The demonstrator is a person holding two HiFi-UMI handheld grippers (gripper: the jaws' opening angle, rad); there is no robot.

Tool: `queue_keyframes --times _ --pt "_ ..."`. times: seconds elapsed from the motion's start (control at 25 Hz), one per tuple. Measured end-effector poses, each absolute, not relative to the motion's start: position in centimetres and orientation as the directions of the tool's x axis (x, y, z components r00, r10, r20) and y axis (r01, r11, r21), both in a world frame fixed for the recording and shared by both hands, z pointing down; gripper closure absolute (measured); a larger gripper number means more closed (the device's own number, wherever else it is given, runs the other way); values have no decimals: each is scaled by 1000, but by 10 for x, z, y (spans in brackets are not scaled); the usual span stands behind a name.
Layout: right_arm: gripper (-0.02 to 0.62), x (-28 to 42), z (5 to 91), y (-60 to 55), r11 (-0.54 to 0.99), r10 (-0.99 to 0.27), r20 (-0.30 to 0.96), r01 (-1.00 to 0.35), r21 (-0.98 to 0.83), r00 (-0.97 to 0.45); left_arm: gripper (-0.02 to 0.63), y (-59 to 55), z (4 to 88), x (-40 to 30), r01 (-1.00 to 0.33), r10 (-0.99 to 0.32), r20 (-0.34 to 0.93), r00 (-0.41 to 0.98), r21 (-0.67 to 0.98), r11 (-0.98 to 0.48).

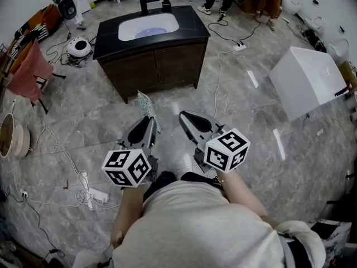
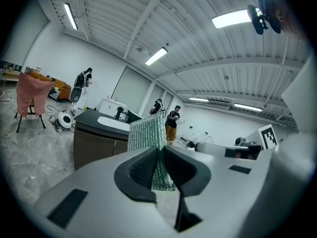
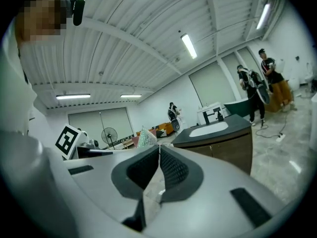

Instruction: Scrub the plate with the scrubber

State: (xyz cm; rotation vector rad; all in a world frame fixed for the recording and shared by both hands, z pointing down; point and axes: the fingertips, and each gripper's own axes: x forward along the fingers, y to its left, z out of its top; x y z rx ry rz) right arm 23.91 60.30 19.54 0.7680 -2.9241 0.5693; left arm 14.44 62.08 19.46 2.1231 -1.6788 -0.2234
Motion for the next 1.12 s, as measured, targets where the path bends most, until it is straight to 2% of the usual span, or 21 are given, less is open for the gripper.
queue_keyframes --times 0.24,0.44,0.76,1.12 --pt "527 256 201 603 816 -469 176 -501 -290 -866 543 621 201 167 -878 -954 121 274 435 -198" --pt "491 267 204 612 817 -445 170 -477 -324 -879 543 624 198 180 -871 -955 115 273 451 -195" --pt "474 278 218 592 780 -471 191 -507 -366 -861 543 611 206 175 -874 -956 132 262 452 -177" --pt "460 243 241 523 747 -493 221 -540 -387 -841 543 544 223 127 -869 -958 148 247 471 -151"
